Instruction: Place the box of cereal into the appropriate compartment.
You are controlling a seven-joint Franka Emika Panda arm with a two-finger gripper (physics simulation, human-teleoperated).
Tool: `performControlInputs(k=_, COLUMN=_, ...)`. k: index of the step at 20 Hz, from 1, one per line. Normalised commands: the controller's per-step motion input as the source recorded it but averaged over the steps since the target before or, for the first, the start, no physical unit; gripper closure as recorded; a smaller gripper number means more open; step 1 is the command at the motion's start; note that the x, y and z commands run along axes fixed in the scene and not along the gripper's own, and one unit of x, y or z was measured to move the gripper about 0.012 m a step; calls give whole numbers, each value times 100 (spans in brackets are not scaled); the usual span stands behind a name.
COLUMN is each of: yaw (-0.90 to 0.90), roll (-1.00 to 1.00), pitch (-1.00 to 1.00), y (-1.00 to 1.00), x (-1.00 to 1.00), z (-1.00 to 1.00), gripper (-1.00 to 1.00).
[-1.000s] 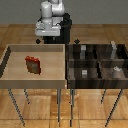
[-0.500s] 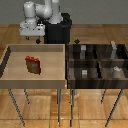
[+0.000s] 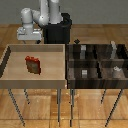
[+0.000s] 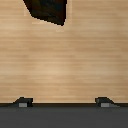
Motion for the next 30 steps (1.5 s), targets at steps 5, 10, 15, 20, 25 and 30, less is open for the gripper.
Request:
performControlInputs(k=5, yaw=0, roll=0, pitch=0, y=0, x=0, z=80, gripper=-100)
performControlInputs(k=10, yaw=0, roll=0, pitch=0, y=0, x=20, z=20, gripper=-100)
performControlInputs(k=15, yaw=0, roll=0, pitch=0, y=0, x=100, z=0, gripper=-100)
performControlInputs(k=20, yaw=0, roll=0, pitch=0, y=0, x=60, z=30, gripper=-100)
performControlInputs(k=25, yaw=0, roll=0, pitch=0, y=0, x=20, z=20, gripper=-100)
performControlInputs(k=30, yaw=0, roll=0, pitch=0, y=0, x=80, z=0, gripper=-100)
